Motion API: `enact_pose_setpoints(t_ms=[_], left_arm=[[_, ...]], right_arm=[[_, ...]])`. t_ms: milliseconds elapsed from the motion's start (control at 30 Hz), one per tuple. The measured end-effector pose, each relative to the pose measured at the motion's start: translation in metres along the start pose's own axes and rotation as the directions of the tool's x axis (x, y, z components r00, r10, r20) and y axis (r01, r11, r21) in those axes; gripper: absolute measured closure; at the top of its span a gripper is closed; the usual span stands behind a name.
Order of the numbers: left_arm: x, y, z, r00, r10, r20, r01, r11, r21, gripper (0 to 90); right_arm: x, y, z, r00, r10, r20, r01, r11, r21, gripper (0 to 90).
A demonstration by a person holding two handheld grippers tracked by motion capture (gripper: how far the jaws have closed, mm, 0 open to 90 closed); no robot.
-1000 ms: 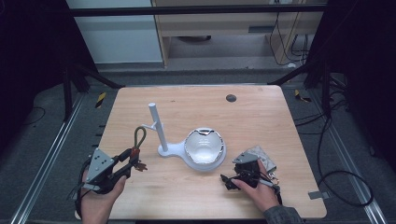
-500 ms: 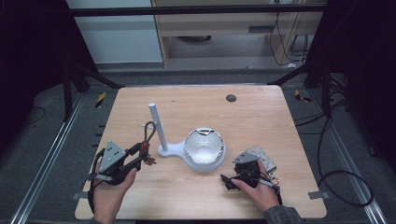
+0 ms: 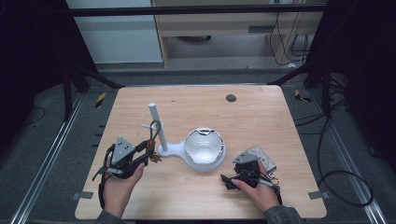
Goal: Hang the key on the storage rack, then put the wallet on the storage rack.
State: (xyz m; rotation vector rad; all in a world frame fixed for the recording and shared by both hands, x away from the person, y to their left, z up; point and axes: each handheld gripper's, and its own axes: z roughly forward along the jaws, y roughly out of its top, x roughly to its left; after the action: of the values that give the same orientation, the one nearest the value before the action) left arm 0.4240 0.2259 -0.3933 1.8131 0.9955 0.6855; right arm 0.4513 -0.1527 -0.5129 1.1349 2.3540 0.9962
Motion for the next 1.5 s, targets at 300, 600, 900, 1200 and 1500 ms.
enact_pose_setpoints(t_ms=[300,600,900,1200,1500], left_arm=[[0.004,-0.002,0.009,0.9998,-0.022,-0.001,0.022,0.9992,0.032,65.8],[0.006,-0.002,0.016,0.9992,-0.039,0.010,0.038,0.9983,0.045,65.1],[0.013,-0.019,0.027,0.9989,-0.043,0.021,0.042,0.9985,0.036,29.9],[0.042,-0.060,0.039,0.9966,-0.077,0.030,0.070,0.9814,0.179,8.6],[0.057,-0.084,0.044,0.9925,-0.117,-0.035,0.123,0.9597,0.253,7.0]], right_arm=[[0.000,0.000,0.000,1.0000,0.000,0.001,0.000,1.000,-0.001,0.2],[0.001,-0.001,-0.001,1.0000,0.005,0.004,-0.005,1.000,-0.003,0.4],[0.001,0.000,-0.001,0.9999,0.012,0.007,-0.012,1.000,-0.001,0.6],[-0.005,0.006,-0.016,0.9993,-0.017,0.033,0.017,1.000,-0.005,6.1],[-0.030,0.028,-0.068,0.9934,-0.018,0.114,0.014,0.999,0.039,8.6]])
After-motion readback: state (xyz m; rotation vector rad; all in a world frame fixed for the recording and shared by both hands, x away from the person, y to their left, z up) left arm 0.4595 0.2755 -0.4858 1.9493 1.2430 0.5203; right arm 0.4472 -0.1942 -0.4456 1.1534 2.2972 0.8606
